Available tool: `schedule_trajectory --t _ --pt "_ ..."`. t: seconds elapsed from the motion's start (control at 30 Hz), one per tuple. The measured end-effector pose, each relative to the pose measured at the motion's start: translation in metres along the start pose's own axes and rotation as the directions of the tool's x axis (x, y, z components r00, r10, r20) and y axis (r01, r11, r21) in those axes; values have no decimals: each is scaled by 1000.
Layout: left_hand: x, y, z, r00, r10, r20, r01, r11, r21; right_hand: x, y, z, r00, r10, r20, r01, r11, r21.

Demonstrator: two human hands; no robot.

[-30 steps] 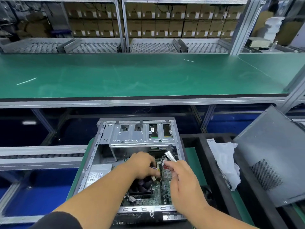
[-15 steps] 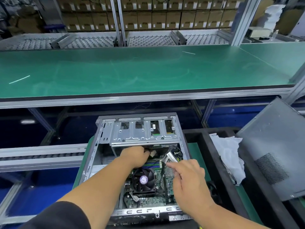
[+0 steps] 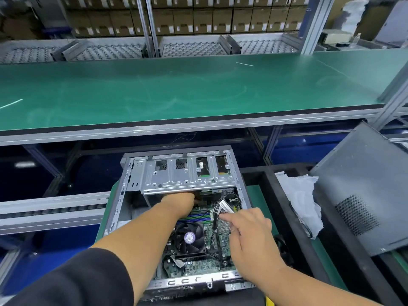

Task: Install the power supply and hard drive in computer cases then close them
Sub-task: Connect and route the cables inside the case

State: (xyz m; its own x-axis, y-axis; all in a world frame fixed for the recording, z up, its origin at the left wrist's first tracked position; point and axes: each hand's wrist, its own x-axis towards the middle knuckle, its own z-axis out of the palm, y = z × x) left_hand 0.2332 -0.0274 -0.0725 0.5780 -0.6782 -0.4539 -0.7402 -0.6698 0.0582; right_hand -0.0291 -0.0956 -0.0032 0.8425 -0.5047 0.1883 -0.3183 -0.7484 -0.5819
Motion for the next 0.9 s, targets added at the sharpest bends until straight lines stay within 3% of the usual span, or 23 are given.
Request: schedule_trajectory --t 0.43,0.73,0.9 --pt "5 11 10 991 17 -133 -18 1000 -3 0 -3 -2 1000 6 14 -6 1000 -30" --pt "6 16 9 993 79 -88 -63 983 174 0 -7 -3 1000 -22 9 22 999 -42" --pt "10 18 11 997 12 -80 -12 1000 7 0 -10 -3 1000 -29 -8 29 998 -49"
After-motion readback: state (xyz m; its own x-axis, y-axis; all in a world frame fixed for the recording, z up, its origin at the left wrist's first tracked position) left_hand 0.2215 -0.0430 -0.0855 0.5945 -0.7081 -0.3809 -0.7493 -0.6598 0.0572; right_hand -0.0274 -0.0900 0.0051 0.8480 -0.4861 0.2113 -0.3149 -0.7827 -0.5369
